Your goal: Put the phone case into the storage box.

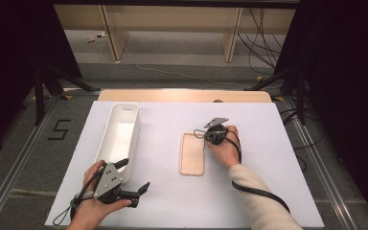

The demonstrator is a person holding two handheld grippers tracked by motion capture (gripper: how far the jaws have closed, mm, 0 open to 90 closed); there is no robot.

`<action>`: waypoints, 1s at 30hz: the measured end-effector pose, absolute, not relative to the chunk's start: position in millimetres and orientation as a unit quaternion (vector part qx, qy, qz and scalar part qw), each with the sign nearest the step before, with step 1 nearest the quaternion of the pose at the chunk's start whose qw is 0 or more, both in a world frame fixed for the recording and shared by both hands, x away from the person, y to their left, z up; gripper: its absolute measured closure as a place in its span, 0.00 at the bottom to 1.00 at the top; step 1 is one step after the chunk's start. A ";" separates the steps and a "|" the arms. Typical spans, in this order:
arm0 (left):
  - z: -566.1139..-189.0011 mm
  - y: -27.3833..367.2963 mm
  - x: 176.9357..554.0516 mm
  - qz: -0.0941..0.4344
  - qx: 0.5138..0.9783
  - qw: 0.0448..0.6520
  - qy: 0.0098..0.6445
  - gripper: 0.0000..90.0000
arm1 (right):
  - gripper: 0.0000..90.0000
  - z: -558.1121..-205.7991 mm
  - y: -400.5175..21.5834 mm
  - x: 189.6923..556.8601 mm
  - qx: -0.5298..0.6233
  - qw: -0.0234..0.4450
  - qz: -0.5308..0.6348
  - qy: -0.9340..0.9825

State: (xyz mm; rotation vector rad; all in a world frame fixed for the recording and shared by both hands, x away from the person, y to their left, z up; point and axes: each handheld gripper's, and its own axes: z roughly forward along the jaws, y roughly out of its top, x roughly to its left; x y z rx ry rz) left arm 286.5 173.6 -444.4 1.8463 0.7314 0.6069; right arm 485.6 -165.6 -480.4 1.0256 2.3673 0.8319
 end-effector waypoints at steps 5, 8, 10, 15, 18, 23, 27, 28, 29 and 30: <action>-444.4 173.3 286.3 0.253 0.767 0.506 0.302 0.02 | 0.82 -472.0 -171.5 480.8 0.366 0.211 0.319 0.848; -444.4 173.7 286.3 0.253 0.767 0.506 0.304 0.02 | 0.65 -463.0 -182.6 469.7 0.362 0.207 0.349 0.839; -444.5 174.0 286.6 0.253 0.766 0.506 0.304 0.01 | 0.55 -458.8 -189.6 461.8 0.359 0.195 0.374 0.833; -444.4 173.2 286.7 0.253 0.767 0.505 0.305 0.01 | 0.38 -447.6 -208.3 439.3 0.344 0.181 0.421 0.819; -445.0 173.1 287.3 0.251 0.766 0.505 0.307 0.01 | 0.33 -441.0 -217.1 425.7 0.331 0.176 0.441 0.816; -445.1 173.4 287.3 0.252 0.766 0.505 0.308 0.01 | 0.29 -434.1 -228.2 405.8 0.317 0.181 0.452 0.814; -444.9 172.7 287.5 0.254 0.767 0.504 0.306 0.01 | 0.27 -429.8 -234.6 393.4 0.310 0.188 0.460 0.810; -444.9 172.7 287.5 0.254 0.766 0.504 0.306 0.01 | 0.27 -428.9 -235.9 390.6 0.306 0.191 0.463 0.810; -444.9 172.7 287.5 0.254 0.766 0.504 0.306 0.01 | 0.27 -428.9 -235.9 390.6 0.306 0.191 0.463 0.810; -445.4 172.8 287.9 0.254 0.766 0.505 0.307 0.01 | 0.26 -427.6 -238.6 383.8 0.304 0.190 0.466 0.809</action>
